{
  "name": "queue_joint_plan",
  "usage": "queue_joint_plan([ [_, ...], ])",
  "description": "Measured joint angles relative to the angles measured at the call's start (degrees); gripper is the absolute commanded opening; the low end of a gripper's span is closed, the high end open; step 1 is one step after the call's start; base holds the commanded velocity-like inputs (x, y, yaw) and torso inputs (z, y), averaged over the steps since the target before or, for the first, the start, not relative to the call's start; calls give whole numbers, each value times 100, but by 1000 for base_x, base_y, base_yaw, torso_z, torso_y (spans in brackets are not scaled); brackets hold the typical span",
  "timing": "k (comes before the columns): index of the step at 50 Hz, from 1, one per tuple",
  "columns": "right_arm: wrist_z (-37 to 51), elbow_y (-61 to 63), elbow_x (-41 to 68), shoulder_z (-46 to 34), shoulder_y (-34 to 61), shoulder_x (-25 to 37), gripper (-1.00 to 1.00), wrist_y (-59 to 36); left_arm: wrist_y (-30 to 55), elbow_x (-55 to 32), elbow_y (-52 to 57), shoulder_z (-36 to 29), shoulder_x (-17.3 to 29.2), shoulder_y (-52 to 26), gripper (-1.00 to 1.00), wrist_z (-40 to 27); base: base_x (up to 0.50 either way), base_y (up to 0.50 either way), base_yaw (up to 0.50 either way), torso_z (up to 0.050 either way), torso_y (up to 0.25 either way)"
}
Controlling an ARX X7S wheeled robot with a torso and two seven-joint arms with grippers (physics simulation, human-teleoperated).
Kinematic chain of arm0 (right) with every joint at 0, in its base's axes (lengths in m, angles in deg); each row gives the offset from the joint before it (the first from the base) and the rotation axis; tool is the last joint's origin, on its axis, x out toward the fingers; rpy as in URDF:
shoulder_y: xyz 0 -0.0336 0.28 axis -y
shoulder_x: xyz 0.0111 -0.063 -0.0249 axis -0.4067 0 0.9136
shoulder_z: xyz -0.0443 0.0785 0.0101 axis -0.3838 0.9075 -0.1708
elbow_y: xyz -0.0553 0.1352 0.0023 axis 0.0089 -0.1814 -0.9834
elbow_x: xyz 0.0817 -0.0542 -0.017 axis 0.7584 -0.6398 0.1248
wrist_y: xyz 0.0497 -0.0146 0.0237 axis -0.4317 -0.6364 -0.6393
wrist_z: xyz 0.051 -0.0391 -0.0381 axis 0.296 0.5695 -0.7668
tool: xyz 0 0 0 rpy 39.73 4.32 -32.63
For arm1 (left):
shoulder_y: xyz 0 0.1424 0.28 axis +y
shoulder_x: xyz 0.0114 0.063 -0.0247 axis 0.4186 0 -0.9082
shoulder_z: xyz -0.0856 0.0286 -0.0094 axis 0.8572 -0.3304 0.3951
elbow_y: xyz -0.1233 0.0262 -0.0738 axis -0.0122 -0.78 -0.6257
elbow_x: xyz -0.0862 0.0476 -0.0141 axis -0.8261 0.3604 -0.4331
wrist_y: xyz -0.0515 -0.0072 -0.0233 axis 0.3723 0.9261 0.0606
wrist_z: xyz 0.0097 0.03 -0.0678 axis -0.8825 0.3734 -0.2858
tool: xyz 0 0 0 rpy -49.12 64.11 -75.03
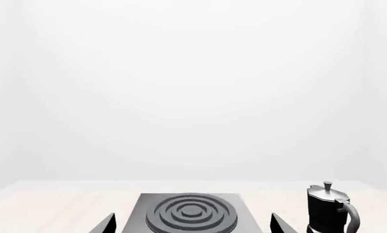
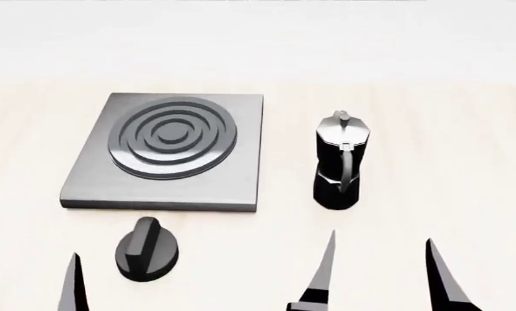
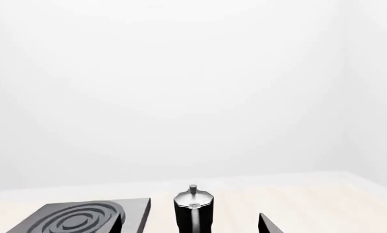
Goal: Turn on the stove.
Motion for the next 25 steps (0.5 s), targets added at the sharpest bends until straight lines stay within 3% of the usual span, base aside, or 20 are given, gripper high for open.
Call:
queue_joint_plan([
  [25, 128, 50, 58, -106, 10, 120, 100, -23, 329, -247, 278, 1, 140, -66, 100, -145, 0, 0, 0, 47, 15],
])
